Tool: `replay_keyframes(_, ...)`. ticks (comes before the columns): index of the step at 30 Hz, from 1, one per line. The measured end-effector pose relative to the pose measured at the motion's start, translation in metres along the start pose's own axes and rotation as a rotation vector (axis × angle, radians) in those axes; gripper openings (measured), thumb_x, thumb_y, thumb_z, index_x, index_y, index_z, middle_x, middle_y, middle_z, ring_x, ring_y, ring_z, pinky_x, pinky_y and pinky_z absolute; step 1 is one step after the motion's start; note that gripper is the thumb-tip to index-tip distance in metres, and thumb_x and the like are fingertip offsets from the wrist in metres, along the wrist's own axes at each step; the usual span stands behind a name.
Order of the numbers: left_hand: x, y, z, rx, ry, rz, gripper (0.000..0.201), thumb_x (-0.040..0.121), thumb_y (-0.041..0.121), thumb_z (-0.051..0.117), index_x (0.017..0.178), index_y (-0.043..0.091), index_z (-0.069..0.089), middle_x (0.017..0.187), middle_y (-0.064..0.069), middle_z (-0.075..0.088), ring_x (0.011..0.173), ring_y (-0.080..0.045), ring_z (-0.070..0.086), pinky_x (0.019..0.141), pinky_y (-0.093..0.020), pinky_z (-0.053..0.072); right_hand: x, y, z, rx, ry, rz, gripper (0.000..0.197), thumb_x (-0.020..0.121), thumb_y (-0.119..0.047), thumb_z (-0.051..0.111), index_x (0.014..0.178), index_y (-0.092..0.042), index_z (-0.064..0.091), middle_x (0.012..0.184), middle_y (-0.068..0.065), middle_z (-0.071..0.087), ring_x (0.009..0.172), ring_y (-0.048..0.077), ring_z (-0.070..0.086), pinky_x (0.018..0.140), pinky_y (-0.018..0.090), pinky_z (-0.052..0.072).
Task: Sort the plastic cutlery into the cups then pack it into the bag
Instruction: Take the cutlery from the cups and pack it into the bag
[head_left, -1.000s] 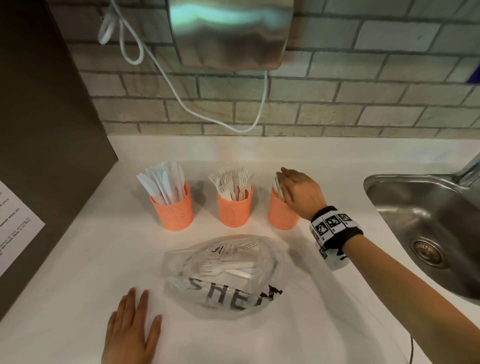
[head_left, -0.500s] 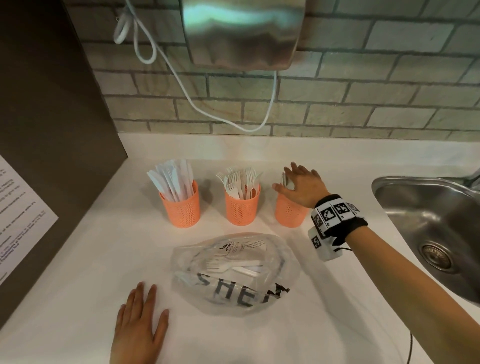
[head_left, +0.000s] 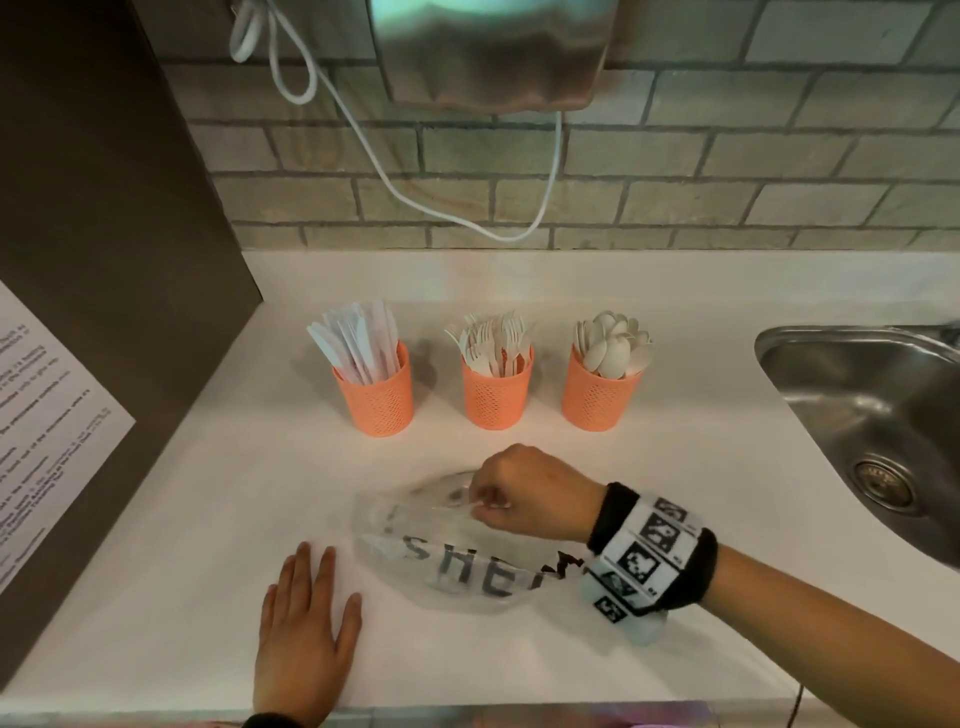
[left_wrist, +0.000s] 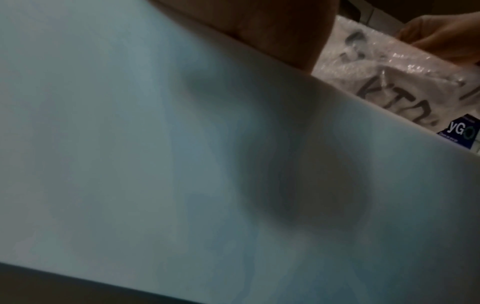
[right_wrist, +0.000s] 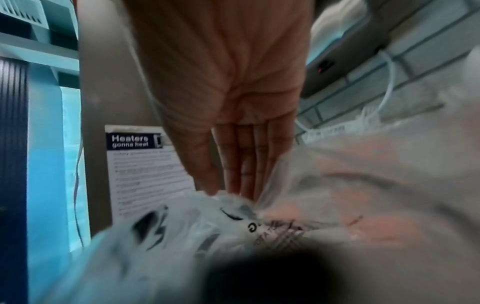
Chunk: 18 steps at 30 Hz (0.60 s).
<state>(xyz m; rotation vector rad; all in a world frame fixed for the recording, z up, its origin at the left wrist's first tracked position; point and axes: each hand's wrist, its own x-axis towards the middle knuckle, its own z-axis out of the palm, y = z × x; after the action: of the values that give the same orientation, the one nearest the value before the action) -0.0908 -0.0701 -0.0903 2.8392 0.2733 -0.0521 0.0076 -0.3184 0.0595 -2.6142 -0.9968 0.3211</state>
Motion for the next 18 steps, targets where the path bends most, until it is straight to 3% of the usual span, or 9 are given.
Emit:
replay_keyframes(2,0.000,0.000,0.001,-0.010,0.008,0.004,0.096,0.082,0.070,-0.007,0.138,0.010,0.043,0.147,-0.016,0.037,0.134,-0.034,0.038,0.108,-0.046,0.028,0.009,-0.010,0.013,-0.117,-0.071,0.019,0.024,0.087,-0.015,0.051,0.098,0.001,0.066,0.098,0.018,0.068,0.088,0.033,0.061,0.071,0.038,0.047)
replay_keyframes(3,0.000,-0.001,0.001,-0.015,0.012,0.007,0.097,0.082,0.071,-0.008,0.139,0.011,0.042,0.148,-0.015,0.036,0.135,-0.033,0.037,0.109,-0.046,0.027,0.013,-0.016,0.019,-0.171,-0.081,0.008,0.021,0.087,-0.010,0.049,0.093,0.004,0.064,0.095,0.020,0.066,0.083,0.036,0.060,0.064,0.038,0.045)
replay_keyframes(5,0.000,-0.001,0.001,-0.022,0.006,0.007,0.096,0.082,0.070,-0.008,0.139,0.011,0.042,0.148,-0.015,0.035,0.135,-0.034,0.037,0.109,-0.046,0.027,0.015,-0.030,0.025,-0.252,-0.076,-0.087,0.009,0.079,0.003,0.052,0.075,0.006,0.060,0.077,0.021,0.063,0.064,0.035,0.059,0.049,0.032,0.032)
replay_keyframes(7,0.000,-0.001,0.001,-0.026,-0.009,0.008,0.095,0.083,0.069,-0.007,0.138,0.011,0.043,0.147,-0.016,0.036,0.134,-0.034,0.038,0.108,-0.046,0.027,0.012,-0.038,0.030,-0.255,-0.065,-0.127,0.005,0.075,0.008,0.055,0.072,0.005,0.057,0.068,0.022,0.059,0.053,0.033,0.056,0.046,0.028,0.027)
replay_keyframes(10,-0.001,-0.001,0.001,-0.035,-0.011,0.013,0.093,0.084,0.068,-0.006,0.138,0.011,0.044,0.147,-0.016,0.037,0.134,-0.033,0.038,0.108,-0.046,0.027,0.007,-0.040,0.046,-0.251,-0.115,-0.061,0.015,0.088,0.001,0.043,0.089,0.006,0.057,0.087,0.026,0.060,0.071,0.038,0.057,0.055,0.035,0.032)
replay_keyframes(12,-0.001,-0.001,0.001,-0.045,-0.008,0.014,0.093,0.084,0.068,-0.006,0.138,0.010,0.044,0.147,-0.016,0.036,0.134,-0.033,0.038,0.109,-0.045,0.026,0.006,-0.037,0.048,-0.238,-0.170,0.068,0.018,0.090,-0.007,0.045,0.096,0.006,0.057,0.100,0.024,0.059,0.088,0.038,0.058,0.062,0.036,0.037)
replay_keyframes(14,-0.001,-0.001,0.001,-0.047,-0.012,0.018,0.093,0.085,0.067,-0.006,0.137,0.009,0.044,0.146,-0.017,0.037,0.133,-0.034,0.039,0.108,-0.046,0.027,0.011,-0.026,0.048,-0.228,-0.219,0.197,0.033,0.090,-0.022,0.054,0.109,0.005,0.053,0.115,0.022,0.056,0.104,0.036,0.055,0.081,0.040,0.043)
replay_keyframes(16,-0.001,-0.001,0.000,-0.044,-0.019,0.022,0.091,0.086,0.066,-0.004,0.136,0.008,0.046,0.145,-0.018,0.039,0.132,-0.036,0.041,0.106,-0.047,0.029,0.020,-0.012,0.052,-0.211,-0.264,0.285,0.052,0.086,-0.033,0.059,0.122,0.002,0.045,0.124,0.020,0.054,0.113,0.035,0.051,0.095,0.043,0.039)
replay_keyframes(18,-0.001,-0.001,0.000,-0.041,-0.023,0.022,0.092,0.086,0.066,-0.005,0.136,0.008,0.046,0.145,-0.019,0.039,0.132,-0.036,0.040,0.106,-0.047,0.030,0.029,-0.001,0.060,-0.203,-0.263,0.334,0.059,0.085,-0.029,0.060,0.131,-0.001,0.037,0.132,0.020,0.050,0.120,0.035,0.047,0.103,0.046,0.035)
